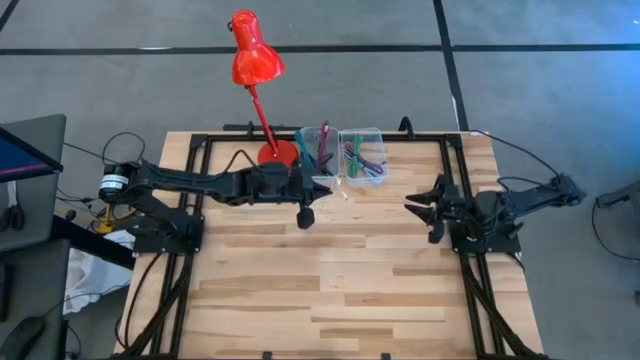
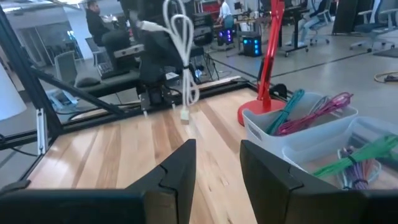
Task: Pick & Place USB Port
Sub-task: Put the white charger cable into the transparent bin
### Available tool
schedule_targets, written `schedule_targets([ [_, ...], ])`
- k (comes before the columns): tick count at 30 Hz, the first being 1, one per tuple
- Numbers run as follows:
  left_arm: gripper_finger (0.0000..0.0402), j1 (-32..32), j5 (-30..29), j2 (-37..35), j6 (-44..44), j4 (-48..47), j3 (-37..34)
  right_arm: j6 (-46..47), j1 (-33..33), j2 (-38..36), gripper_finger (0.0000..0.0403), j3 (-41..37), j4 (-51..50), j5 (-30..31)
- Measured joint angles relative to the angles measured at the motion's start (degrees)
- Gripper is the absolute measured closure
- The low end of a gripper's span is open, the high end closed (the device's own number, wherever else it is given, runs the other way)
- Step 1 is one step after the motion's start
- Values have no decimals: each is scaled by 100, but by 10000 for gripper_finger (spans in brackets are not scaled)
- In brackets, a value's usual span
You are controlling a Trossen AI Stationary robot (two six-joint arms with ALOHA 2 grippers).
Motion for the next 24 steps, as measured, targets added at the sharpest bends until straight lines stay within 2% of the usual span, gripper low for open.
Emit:
schedule_targets([
  [6, 394, 48, 253, 0, 0, 234, 0, -297, -30, 868, 284, 0, 1041, 160],
  [13, 394, 48, 482, -2, 0, 547, 2, -314, -474, 2027, 267, -1, 2015, 227],
  [20, 394, 48, 726, -2, 116, 557, 2, -862, -1031, 3040, 213, -2, 3427, -790],
  [24, 394, 48, 771, -2, 133, 577, 2, -896, -1379, 3602, 197, -2, 4175, -1341],
])
